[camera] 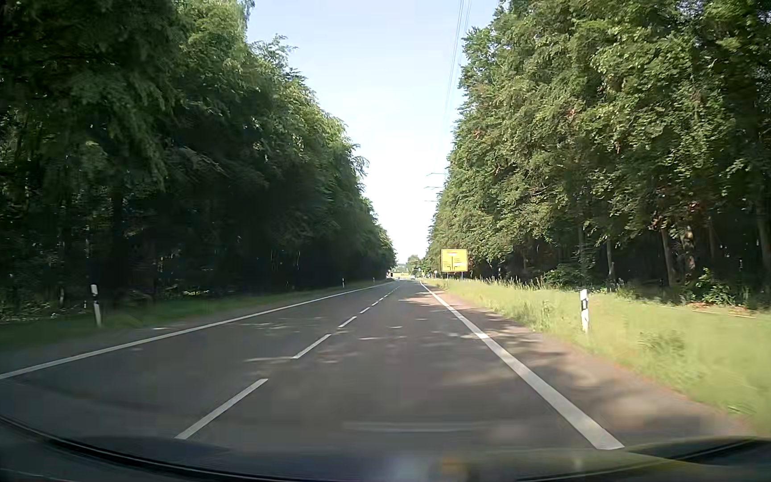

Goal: Follow the waypoints while adhering to traffic rules and regulations

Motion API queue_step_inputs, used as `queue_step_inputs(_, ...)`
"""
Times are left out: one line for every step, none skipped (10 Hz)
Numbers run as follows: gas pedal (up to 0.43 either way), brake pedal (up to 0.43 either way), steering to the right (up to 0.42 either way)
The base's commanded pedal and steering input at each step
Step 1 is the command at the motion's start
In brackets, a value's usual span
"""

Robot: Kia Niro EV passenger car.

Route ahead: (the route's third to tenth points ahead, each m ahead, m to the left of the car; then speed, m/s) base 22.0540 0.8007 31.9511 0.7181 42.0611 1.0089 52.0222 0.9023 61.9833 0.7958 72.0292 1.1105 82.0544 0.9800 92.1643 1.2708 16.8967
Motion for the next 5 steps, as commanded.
queue_step_inputs(0.110, 0.030, 0.001)
queue_step_inputs(0.110, 0.030, 0.000)
queue_step_inputs(0.110, 0.030, 0.001)
queue_step_inputs(0.110, 0.030, 0.001)
queue_step_inputs(0.110, 0.030, 0.000)
